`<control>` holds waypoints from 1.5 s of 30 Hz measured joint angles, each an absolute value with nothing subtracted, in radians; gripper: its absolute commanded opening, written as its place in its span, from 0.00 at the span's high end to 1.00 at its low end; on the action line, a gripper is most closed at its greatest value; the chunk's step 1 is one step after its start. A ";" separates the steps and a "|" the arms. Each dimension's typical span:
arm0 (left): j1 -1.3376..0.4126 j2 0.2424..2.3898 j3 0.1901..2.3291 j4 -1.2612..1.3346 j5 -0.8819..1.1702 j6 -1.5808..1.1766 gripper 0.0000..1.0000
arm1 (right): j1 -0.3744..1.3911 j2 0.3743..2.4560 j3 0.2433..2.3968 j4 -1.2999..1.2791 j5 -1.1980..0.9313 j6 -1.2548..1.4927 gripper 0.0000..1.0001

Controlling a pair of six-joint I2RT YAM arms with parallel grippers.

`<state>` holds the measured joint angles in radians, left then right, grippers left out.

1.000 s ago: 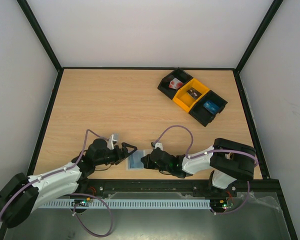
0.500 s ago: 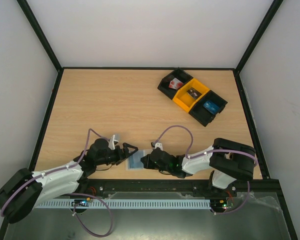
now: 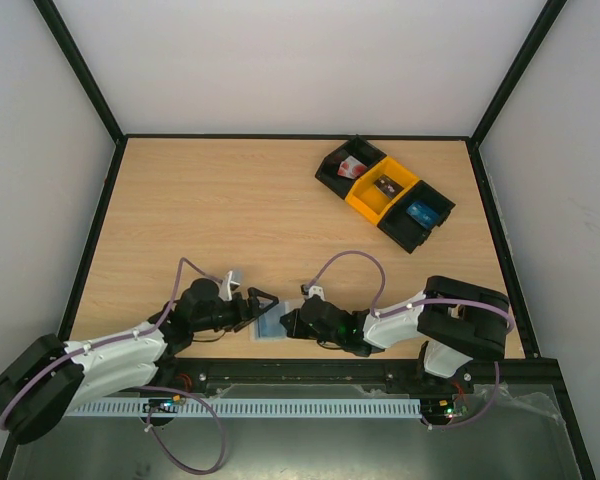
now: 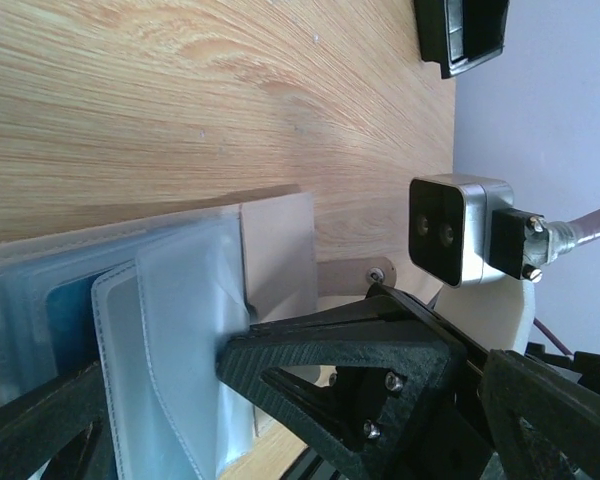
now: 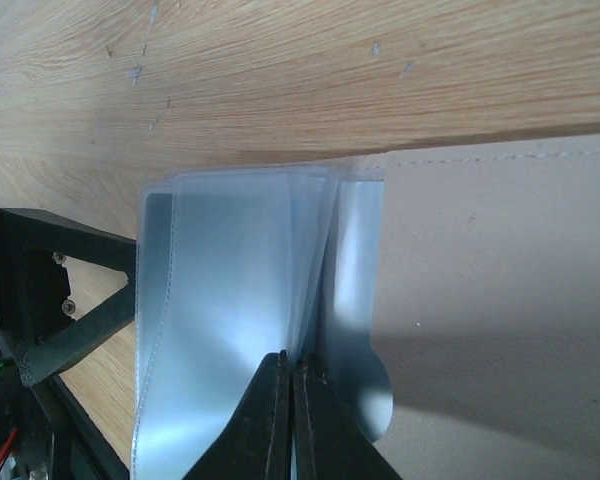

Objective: Take the credit cards out of the card holder

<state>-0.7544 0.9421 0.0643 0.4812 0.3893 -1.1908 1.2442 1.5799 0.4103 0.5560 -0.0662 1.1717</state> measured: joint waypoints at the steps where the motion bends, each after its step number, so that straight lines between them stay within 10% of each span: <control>1: -0.758 0.941 0.064 0.482 0.389 -1.195 0.01 | 1.244 1.580 0.410 0.558 -0.070 1.171 0.98; 10: -0.792 0.937 0.073 0.494 0.389 -1.224 0.01 | 1.244 1.581 0.410 0.577 -0.088 1.158 0.81; 45: -0.910 1.035 0.168 0.561 0.295 -1.264 0.06 | 1.244 0.936 0.293 0.209 0.146 1.157 0.75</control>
